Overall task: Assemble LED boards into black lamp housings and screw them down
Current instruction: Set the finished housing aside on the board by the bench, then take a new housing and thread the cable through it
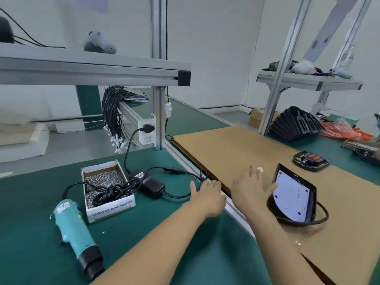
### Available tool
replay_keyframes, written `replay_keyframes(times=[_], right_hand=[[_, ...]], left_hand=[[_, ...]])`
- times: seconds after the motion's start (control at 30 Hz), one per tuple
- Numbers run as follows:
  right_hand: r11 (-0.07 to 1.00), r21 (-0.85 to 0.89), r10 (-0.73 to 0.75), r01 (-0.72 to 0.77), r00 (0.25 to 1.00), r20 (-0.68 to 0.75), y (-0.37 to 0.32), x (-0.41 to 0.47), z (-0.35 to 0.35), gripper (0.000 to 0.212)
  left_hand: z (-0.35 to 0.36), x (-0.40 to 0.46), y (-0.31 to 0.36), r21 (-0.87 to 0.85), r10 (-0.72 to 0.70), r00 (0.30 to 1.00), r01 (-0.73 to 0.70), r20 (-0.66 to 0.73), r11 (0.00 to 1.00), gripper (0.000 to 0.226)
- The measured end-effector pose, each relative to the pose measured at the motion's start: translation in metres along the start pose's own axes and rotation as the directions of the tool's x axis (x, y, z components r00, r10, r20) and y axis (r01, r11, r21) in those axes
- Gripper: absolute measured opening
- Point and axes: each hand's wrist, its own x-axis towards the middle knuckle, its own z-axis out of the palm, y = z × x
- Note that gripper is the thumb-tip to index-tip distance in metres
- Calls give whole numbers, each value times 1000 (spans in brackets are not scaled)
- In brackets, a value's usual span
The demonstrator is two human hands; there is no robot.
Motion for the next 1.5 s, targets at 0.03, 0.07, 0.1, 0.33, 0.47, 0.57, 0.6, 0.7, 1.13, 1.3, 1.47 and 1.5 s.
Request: replay_keyframes(times=[0.03, 0.07, 0.1, 0.33, 0.47, 0.57, 0.6, 0.7, 1.13, 1.3, 1.47, 1.5], right_hand=[[998, 3, -60, 60, 998, 15, -17, -5, 2, 54], [995, 19, -101, 101, 994, 27, -32, -11, 4, 54], [991, 43, -132, 130, 990, 40, -48, -17, 7, 53], [905, 183, -411, 383, 899, 150, -138, -73, 32, 55], [787, 227, -608, 574, 784, 125, -187, -118, 46, 55], [697, 235, -713, 678, 689, 128, -225, -151, 54, 56], [665, 235, -744, 709, 657, 124, -235, -161, 57, 57], [586, 207, -810, 783, 572, 129, -256, -187, 67, 56], [292, 69, -953, 954, 296, -65, -241, -218, 74, 24], [262, 151, -959, 953, 274, -65, -237, -229, 79, 26], [301, 152, -942, 941, 318, -104, -240, -231, 77, 28], [311, 153, -939, 938, 327, -101, -241, -231, 76, 28]], left_hand=[[-4, -7, -11, 9, -35, 999, 35, -8, 999, 40], [-8, -15, -22, 21, -64, 998, 64, -13, 998, 45], [-13, -25, -33, 35, -91, 996, 91, -16, 995, 51], [-42, -118, -120, 90, -258, 946, 279, -198, 956, 55], [-63, -194, -180, 40, -397, 872, 425, -286, 904, 54], [-77, -249, -220, -49, -519, 774, 540, -363, 840, 54], [-82, -265, -233, -84, -558, 732, 575, -391, 814, 53], [-95, -307, -276, -134, -658, 601, 684, -455, 717, 49], [-121, -385, -415, 225, -644, 408, 910, -648, 350, 50], [-124, -375, -426, 468, -614, 502, 852, -609, 233, 52], [-125, -370, -426, 661, -633, 581, 737, -513, 141, 35], [-126, -371, -425, 679, -616, 600, 721, -510, 139, 33]])
